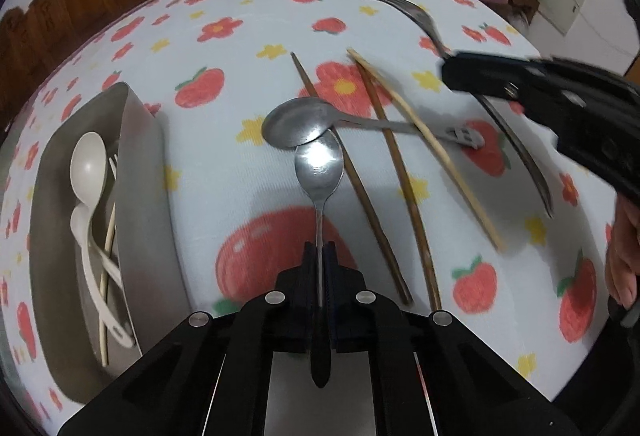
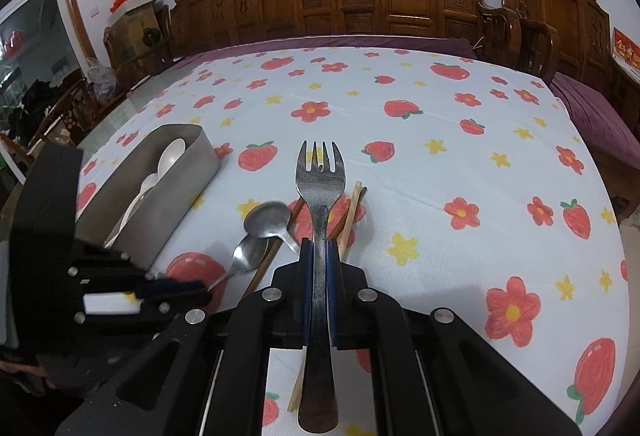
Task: Organize utensils
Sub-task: 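Grasp a metal spoon with the left gripper while the right holds the fork, then lower the metal spoon into the grey tray and open the left gripper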
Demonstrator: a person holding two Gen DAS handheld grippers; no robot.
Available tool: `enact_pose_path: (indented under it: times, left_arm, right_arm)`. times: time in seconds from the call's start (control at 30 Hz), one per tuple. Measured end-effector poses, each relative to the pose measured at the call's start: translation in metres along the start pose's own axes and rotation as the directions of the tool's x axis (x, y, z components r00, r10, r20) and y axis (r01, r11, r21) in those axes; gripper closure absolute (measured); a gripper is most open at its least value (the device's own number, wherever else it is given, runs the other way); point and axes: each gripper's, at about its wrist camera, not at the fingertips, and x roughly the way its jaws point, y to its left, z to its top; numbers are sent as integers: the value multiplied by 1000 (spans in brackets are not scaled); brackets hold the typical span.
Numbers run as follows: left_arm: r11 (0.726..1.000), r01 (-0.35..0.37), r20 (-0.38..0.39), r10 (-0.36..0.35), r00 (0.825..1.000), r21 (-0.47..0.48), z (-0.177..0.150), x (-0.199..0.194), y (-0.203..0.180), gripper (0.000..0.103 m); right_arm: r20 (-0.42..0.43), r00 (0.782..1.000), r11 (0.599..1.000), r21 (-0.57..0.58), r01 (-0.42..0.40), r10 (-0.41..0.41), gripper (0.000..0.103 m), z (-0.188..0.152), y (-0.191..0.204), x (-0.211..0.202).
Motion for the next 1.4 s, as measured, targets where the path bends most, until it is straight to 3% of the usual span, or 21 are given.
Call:
enact_pose_path:
  times: [0.1, 0.57, 0.93, 1.4]
  left_arm:
    - [999, -22, 0, 22, 1000, 35, -5, -6, -4, 99]
    - [1000, -21, 57, 22, 998, -12, -31, -45, 14, 99]
    - [997, -24, 140, 34, 990, -73, -27, -80, 50, 99]
    - [987, -42, 187, 71, 980, -157, -21, -92, 97, 99]
  right_arm:
    - [-1, 1000, 1000, -1, -2, 2, 95, 0, 2, 1]
    - [-29, 1000, 998, -59, -9, 7, 95, -22, 36, -6]
    - [-11, 999, 994, -103, -40, 39, 95, -25, 65, -17]
    - [29, 997, 988, -139, -66, 71, 95, -20, 91, -31]
